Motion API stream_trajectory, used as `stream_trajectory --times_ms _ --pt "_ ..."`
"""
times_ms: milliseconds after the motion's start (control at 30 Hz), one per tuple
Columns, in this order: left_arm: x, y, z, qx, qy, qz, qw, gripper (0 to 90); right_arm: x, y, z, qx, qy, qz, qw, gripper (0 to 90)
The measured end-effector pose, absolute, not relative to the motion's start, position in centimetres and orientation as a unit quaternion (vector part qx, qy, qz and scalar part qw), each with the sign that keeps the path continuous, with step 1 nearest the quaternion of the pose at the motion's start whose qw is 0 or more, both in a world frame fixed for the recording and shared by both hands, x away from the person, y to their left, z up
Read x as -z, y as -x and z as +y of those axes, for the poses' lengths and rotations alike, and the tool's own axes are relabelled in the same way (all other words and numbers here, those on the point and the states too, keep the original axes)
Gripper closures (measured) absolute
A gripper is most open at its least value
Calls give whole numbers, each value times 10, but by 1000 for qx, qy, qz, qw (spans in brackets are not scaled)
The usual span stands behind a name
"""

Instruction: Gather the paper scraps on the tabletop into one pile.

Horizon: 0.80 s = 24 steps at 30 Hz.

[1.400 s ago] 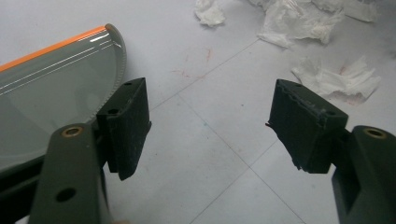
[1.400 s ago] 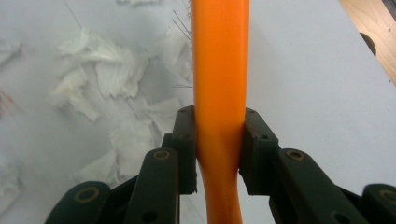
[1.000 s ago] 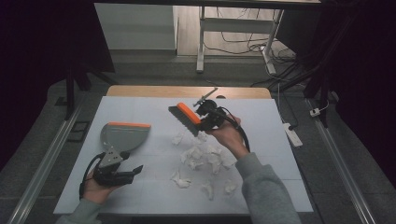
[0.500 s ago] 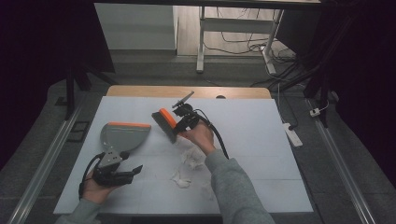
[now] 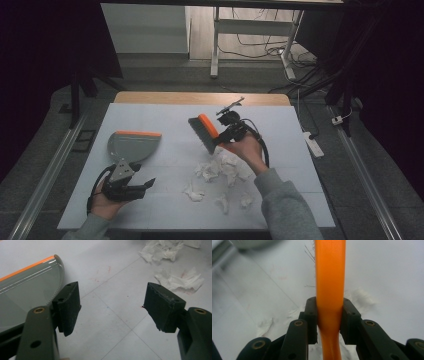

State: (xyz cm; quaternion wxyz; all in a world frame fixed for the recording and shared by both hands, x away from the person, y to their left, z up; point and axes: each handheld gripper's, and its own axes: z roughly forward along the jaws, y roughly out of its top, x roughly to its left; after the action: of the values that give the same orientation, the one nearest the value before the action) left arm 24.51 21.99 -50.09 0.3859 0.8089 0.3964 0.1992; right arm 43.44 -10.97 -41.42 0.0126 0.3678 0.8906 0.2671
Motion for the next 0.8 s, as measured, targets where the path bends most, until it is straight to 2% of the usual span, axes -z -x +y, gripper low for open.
stream_trajectory --times_ms 167,267,333,500,667,800 --pt "502 -245 219 -197 -811 396 384 298 396 -443 -132 -273 -354 893 59 707" --pt "502 -246 220 -197 -809 398 385 298 402 -452 -140 -251 -348 899 92 707" --pt "503 -246 221 -196 -809 398 385 298 407 -457 -142 -244 -349 900 90 707" --pt "504 -247 222 -194 -809 399 385 298 424 -467 -136 -183 -316 919 145 707" --pt "504 -247 223 -195 -809 400 385 298 443 -476 -130 -134 -284 936 157 708" --pt "505 -248 225 -194 -808 401 385 298 450 -473 -123 -122 -254 948 146 708"
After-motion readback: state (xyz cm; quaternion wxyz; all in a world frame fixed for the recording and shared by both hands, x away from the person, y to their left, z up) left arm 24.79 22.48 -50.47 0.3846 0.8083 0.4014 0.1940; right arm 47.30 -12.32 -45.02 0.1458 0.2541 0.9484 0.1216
